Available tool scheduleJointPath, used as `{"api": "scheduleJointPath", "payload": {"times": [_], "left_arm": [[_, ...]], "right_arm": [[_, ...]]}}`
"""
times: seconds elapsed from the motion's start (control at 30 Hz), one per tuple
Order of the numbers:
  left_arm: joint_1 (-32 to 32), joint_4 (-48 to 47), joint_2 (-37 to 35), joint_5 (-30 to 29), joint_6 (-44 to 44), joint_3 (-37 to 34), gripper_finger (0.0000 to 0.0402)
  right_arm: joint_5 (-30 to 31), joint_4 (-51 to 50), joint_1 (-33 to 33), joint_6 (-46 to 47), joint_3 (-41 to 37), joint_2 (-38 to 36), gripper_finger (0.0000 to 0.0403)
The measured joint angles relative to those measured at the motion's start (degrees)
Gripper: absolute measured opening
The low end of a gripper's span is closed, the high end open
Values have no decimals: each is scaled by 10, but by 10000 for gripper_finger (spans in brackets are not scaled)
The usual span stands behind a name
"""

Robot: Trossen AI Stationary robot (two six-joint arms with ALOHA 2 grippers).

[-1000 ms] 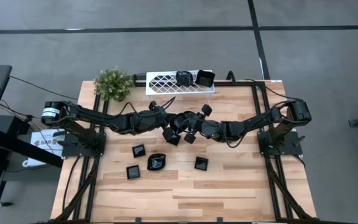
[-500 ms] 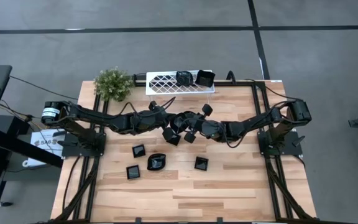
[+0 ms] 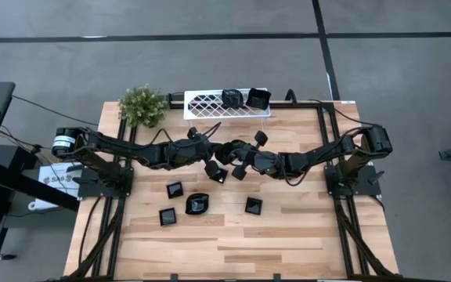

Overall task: Pick & Place Mini shaped plates
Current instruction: Stack the black leaf-shaped plate on top of the black leaf-shaped plate on the shelf

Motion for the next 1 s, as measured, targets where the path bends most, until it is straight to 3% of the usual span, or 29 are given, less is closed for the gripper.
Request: {"api": "scheduleJointPath", "payload": {"times": [0.13, 0.3, 0.7, 1.0], "left_arm": [[0, 0, 0, 1, 0, 0, 8], [0, 0, 0, 46, 3, 0, 12], [0, -8, 0, 51, 32, 0, 88], [1, -84, -43, 50, 41, 1, 97]], "right_arm": [[0, 0, 0, 5, 0, 0, 2], [0, -2, 0, 6, 0, 0, 1], [-1, -6, 0, 6, 0, 0, 1], [0, -34, 0, 6, 0, -27, 0]]}}
